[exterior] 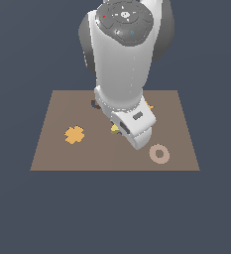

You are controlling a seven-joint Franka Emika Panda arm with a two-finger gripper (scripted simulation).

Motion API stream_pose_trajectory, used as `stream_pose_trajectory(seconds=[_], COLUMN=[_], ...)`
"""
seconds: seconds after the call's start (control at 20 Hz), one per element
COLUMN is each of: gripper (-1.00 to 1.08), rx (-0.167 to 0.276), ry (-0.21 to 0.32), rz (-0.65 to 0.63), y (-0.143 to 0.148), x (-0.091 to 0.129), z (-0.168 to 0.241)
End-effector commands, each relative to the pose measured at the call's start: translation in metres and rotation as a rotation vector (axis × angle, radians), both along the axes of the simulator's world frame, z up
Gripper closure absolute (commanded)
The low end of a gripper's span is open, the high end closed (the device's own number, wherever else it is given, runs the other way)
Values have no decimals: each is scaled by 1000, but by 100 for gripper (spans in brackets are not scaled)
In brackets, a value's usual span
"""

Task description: Insert a designated object into the corresponding slot on a board.

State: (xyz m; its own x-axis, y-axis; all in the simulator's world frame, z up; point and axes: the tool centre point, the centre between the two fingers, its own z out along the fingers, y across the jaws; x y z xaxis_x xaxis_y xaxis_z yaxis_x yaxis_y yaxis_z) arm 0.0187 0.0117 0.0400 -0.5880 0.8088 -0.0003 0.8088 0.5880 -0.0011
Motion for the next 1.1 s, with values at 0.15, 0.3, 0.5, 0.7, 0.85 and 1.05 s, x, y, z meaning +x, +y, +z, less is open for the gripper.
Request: stream_pose_trajectory(seconds=[0.15, 0.3, 0.5, 0.7, 0.85, 1.05], gripper=[108, 108, 108, 108, -92, -92], rx=[0, 0, 0, -1, -1, -1], ry=[0, 0, 1, 0, 0, 0], rz=[87, 107, 106, 108, 109, 109], y=[10, 12, 13, 12, 12, 12], x=[-5, -7, -7, -7, -7, -7], z=[0, 0, 0, -8, -10, -10])
